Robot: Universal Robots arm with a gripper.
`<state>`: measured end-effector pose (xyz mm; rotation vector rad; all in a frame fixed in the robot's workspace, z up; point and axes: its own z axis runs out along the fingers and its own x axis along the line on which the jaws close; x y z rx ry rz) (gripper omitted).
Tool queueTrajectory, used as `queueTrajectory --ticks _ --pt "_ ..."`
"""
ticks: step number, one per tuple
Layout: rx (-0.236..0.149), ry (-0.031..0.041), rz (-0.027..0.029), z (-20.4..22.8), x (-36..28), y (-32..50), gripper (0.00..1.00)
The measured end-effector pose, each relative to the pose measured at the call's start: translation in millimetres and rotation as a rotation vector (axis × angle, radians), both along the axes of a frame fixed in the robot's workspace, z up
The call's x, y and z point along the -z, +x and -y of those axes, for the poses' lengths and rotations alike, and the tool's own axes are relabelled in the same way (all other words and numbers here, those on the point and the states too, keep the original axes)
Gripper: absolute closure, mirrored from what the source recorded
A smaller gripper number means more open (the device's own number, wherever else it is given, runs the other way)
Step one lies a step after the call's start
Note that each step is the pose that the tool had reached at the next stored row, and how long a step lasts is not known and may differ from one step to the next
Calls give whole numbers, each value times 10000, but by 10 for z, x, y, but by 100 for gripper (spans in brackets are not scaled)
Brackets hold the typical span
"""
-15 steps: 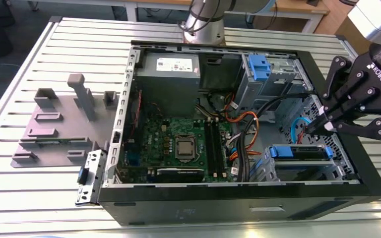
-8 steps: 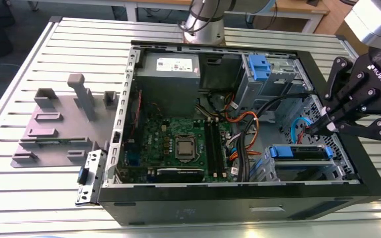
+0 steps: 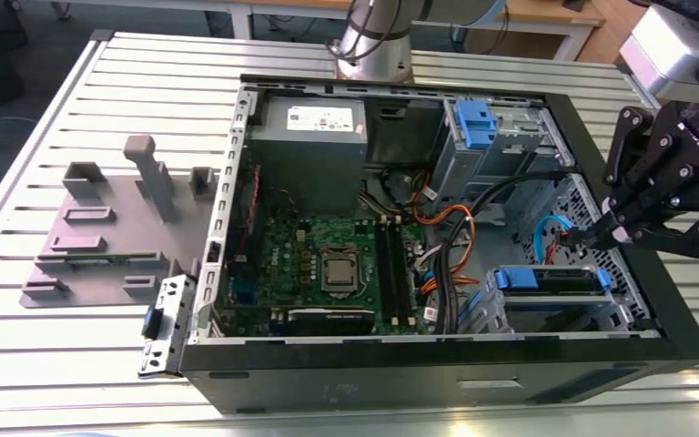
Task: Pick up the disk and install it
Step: 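Insert the disk into the insertion slot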
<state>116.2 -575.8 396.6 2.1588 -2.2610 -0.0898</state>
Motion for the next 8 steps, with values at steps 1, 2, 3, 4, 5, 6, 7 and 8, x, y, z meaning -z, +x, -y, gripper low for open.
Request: queueTrajectory --ticks 1,2,3,4,5,6,7,8 --pt "0 -1 38 0 -1 0 89" --pt "-1 1 54 0 1 0 89" --pt "-1 4 54 -1 8 0 89" --pt "4 20 54 0 21 1 89" --pt "23 42 54 0 33 5 89" --pt "49 79 54 0 45 13 89" --pt "69 115 54 0 58 22 89" --pt "87 150 54 0 71 32 89"
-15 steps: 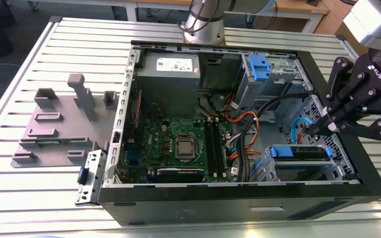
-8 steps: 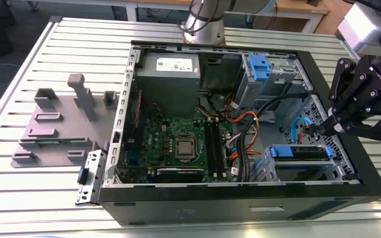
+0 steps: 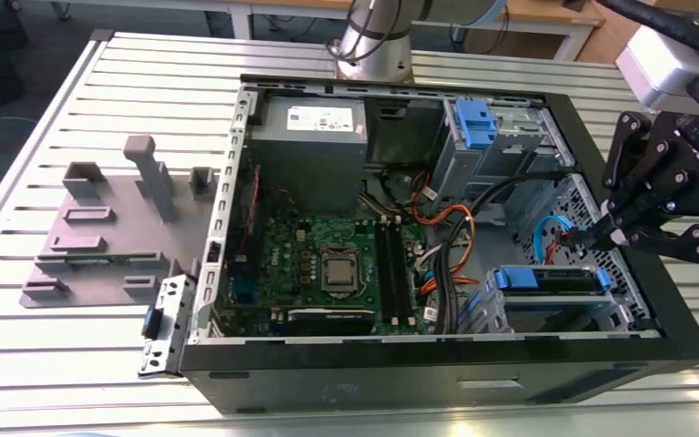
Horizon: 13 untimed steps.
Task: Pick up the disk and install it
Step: 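Insert the disk into the insertion slot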
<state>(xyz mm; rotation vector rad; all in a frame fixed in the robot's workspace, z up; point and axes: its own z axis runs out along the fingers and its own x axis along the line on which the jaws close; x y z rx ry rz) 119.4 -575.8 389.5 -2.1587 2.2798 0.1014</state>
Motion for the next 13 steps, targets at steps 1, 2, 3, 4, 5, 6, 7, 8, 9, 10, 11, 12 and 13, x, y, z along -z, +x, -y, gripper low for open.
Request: queueTrajectory --ticks 1,2,3,4,5,6,7,8,9,10,11,12,13 --pt "16 29 0 0 15 10 89" --pt "31 50 0 0 29 21 89" --pt "43 66 -1 0 42 34 89" --pt "54 78 -2 0 58 48 89" --pt "59 82 -4 0 70 62 89" --pt "61 82 -6 0 80 78 89" --pt "62 81 -8 0 85 92 89" --pt "62 80 -10 1 86 109 89" --pt "62 81 -11 0 87 126 89" --pt "61 82 -12 0 88 138 89" --pt "61 81 -13 -1 88 144 89" --pt "62 81 -12 -1 88 147 89" --pt "63 82 -12 -1 88 147 89"
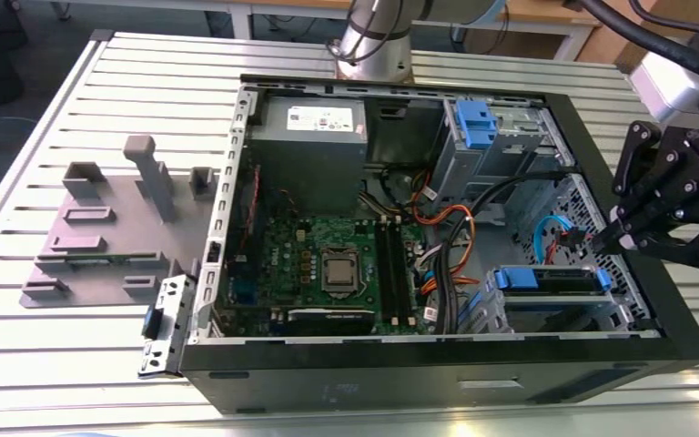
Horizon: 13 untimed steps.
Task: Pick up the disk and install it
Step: 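Insert the disk into the insertion slot, then insert the first disk wire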
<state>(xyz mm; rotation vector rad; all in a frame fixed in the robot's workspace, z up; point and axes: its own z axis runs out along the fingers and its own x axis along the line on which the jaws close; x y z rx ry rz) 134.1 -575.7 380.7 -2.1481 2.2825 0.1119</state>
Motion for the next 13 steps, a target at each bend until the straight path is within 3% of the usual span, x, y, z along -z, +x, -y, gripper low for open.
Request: queueTrajectory --ticks 13 --pt "-4 17 0 1 3 7 89"
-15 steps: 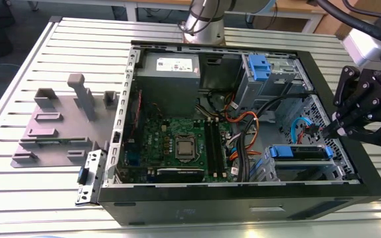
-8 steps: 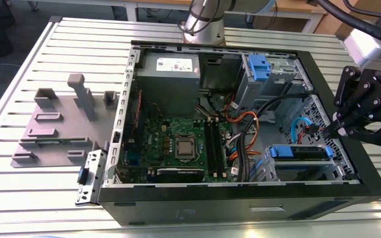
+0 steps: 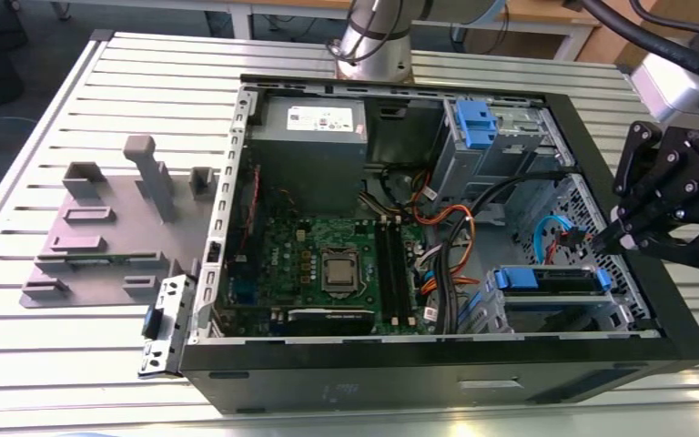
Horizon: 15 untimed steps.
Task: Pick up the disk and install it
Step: 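Insert the first disk wire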
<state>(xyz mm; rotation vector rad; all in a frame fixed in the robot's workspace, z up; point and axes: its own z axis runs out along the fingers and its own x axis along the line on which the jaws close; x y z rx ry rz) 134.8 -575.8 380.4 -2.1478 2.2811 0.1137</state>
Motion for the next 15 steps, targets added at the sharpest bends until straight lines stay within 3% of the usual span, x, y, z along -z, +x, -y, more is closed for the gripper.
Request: queueTrajectory --ticks 3,7,15 --pt "-3 3 -3 0 13 31 89" --pt "-3 2 -29 -19 44 131 89" --pt "-2 4 -37 -143 95 275 89"
